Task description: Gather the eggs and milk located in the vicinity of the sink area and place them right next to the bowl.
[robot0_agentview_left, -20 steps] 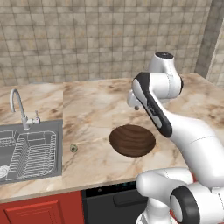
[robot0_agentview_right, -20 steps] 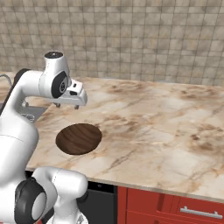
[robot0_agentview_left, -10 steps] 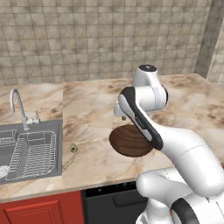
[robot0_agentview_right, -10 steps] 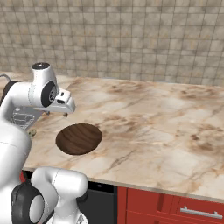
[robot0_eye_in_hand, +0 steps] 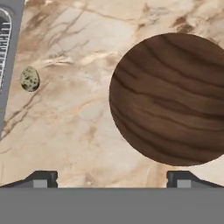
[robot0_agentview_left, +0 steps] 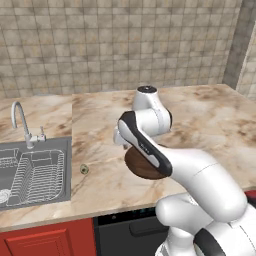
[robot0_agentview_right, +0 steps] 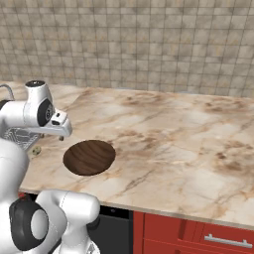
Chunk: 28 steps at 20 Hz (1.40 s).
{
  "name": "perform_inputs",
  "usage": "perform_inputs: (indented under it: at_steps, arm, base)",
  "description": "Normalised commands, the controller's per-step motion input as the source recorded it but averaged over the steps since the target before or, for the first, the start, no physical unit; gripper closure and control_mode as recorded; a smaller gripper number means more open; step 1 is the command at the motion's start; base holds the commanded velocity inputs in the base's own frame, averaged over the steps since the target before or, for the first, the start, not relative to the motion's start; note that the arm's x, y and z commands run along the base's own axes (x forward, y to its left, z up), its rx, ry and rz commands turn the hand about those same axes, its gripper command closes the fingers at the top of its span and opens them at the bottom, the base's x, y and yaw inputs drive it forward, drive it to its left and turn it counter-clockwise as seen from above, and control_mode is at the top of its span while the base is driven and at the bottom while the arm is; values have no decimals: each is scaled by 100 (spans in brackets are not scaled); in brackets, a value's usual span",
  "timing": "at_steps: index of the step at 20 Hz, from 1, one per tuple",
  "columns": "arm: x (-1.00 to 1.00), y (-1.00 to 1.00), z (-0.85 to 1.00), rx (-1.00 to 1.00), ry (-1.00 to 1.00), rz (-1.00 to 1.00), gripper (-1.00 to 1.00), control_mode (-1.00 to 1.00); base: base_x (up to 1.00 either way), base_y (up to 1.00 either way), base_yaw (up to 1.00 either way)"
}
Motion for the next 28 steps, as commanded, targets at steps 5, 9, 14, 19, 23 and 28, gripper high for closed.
perform_inputs:
  at_steps: [5, 9, 14, 19, 23, 28]
  arm:
    - [0, 55, -27, 0, 13, 0, -100, -100]
    - [0, 53, -30, 0, 13, 0, -100, -100]
    - [0, 48, -33, 0, 12, 0, -100, -100]
    - [6, 38, -31, 0, 9, 0, -100, -100]
    - [13, 33, -29, 0, 5, 0, -100, -100]
    - [19, 23, -21, 0, 0, 0, -100, -100]
  base:
    - [0, 0, 0]
    - [0, 0, 0]
    - [0, 0, 0]
    - [0, 0, 0]
    - [0, 0, 0]
    - [0, 0, 0]
